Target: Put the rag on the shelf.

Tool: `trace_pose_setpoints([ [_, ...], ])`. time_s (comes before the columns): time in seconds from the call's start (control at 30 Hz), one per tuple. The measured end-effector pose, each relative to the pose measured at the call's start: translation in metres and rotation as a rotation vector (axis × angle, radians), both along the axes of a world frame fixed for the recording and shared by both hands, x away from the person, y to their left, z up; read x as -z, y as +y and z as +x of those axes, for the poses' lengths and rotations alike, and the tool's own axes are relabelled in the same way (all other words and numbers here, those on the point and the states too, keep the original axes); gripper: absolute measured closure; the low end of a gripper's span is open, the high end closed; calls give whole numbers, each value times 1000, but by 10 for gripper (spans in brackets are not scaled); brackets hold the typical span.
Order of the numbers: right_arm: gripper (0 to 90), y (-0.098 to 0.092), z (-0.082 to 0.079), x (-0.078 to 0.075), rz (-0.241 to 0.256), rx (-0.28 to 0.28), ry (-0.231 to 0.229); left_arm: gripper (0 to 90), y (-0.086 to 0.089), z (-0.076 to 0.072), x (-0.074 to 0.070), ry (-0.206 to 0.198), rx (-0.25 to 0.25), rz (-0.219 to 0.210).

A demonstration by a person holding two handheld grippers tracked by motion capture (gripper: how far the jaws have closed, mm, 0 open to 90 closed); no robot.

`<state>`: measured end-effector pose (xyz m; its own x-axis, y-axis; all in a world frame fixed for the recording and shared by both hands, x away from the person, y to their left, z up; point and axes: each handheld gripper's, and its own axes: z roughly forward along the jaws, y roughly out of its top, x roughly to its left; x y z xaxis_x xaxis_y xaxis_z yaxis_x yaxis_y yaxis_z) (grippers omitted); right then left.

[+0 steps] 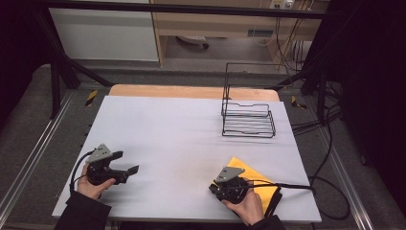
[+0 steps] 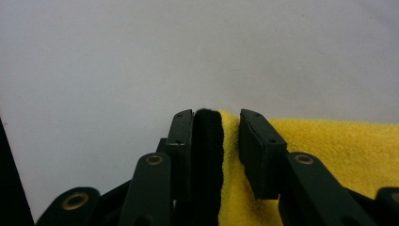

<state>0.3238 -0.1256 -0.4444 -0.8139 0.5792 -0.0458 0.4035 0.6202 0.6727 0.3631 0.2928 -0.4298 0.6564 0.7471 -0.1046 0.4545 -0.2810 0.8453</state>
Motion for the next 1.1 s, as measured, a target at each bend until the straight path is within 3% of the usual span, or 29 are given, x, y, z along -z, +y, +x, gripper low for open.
trace_pose_setpoints([
  [0.2,806,-2,2,-3,8,10,28,86,1,0,0,-2,-2,0],
  [0.33,826,-3,5,-6,19,24,33,88,1,0,0,-2,-6,-4],
  [0.4,829,-3,6,-8,41,30,32,88,1,0,-1,-1,-7,-1],
  [0.5,830,-4,14,-19,119,56,30,89,0,0,-1,-3,-7,0],
  [0.63,830,2,24,-26,155,68,32,89,0,1,0,-1,-5,6],
  [0.7,829,19,38,-30,193,79,41,89,0,1,0,-1,-6,6],
  [0.73,829,19,38,-30,193,79,41,89,0,1,0,-1,-6,6],
  [0.77,828,34,50,-31,192,89,37,89,0,1,0,0,-4,6],
  [0.8,828,34,50,-31,192,89,37,89,0,1,0,0,-4,6],
  [0.9,827,60,74,-26,189,125,40,89,1,0,0,-1,-6,-1],
  [1.1,822,78,97,-11,214,167,57,89,1,1,0,2,-7,4],
])
